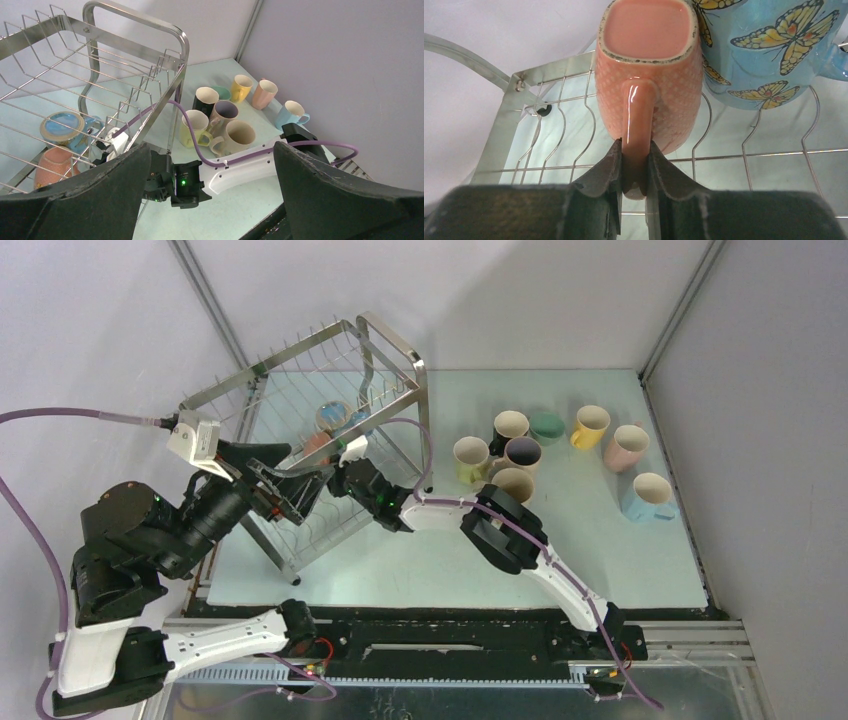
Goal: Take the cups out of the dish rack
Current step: Unload the cup from the dish rack.
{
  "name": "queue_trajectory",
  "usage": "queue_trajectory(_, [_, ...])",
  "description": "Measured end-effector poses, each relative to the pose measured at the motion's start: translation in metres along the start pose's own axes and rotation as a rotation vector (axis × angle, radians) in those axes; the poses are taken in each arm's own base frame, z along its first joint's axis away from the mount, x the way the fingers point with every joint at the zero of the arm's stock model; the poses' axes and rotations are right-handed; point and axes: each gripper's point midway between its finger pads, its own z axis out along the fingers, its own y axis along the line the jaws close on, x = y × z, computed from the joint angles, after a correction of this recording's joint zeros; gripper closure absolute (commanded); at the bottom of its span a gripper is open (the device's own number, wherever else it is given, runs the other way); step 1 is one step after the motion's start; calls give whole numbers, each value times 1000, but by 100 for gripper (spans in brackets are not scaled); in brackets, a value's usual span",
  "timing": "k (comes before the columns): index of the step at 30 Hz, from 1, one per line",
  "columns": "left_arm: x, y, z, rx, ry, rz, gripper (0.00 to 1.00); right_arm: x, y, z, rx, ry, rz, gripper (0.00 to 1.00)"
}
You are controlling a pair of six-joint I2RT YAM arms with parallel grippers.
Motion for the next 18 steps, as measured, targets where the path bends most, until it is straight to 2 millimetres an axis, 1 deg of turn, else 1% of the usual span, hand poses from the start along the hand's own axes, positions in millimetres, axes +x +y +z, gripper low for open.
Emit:
queue_trajectory(4, [0, 0, 0, 0, 0, -1, 0, 1, 0, -2, -16, -14, 5, 100])
queue_trajectory(9, [1, 0, 0, 0, 2, -7, 0, -1, 1, -10, -37, -35, 10, 100])
queue_trajectory(11, [3, 0, 1, -1, 5, -7, 0, -2, 3, -14, -47, -39, 11, 100])
queue_trajectory(18, [8, 1, 0, -3, 12, -18, 0, 0, 14, -30, -82, -26, 9, 100])
